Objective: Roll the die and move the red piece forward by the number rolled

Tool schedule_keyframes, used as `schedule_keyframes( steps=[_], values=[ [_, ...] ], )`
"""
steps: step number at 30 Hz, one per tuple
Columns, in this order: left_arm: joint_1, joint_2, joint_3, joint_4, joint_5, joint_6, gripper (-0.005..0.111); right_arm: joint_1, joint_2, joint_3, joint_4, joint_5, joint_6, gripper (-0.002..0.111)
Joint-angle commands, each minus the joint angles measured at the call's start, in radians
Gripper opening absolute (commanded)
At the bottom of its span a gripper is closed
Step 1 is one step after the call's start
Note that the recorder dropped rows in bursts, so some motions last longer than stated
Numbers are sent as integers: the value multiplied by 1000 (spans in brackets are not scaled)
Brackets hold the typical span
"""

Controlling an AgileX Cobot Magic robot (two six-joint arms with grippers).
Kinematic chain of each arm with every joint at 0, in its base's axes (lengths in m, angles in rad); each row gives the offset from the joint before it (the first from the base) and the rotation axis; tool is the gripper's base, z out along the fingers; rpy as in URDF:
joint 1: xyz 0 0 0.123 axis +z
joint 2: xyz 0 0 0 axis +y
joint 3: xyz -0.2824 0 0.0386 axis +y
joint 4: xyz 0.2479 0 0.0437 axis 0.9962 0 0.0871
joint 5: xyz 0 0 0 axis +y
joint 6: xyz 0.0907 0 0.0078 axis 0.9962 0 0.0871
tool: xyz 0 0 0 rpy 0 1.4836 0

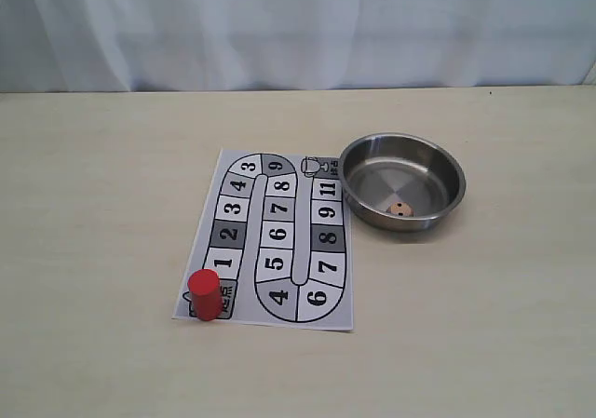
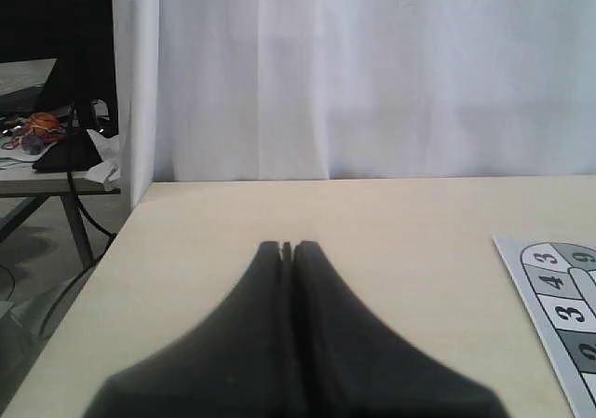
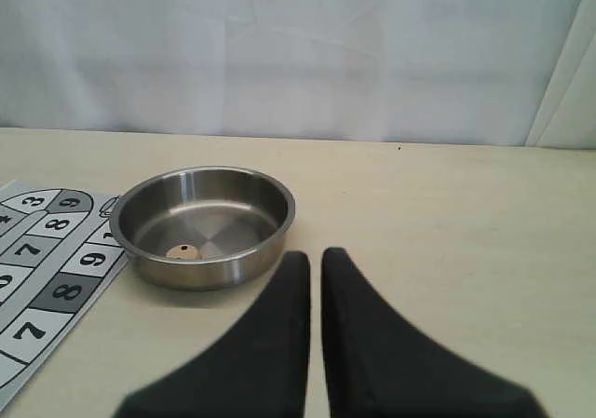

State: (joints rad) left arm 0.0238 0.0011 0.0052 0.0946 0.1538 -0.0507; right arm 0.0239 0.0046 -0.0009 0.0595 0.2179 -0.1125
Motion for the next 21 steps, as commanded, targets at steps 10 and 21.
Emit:
schedule_keyframes(
  steps=[10,21],
  values=[
    [0,-1,-5,-1,-12,-2,0,1,-5,1,5,-19,-5,4],
    [0,-1,-5,-3,-10,-2,0,1,-5,1,46,-271,4,4]
  ],
)
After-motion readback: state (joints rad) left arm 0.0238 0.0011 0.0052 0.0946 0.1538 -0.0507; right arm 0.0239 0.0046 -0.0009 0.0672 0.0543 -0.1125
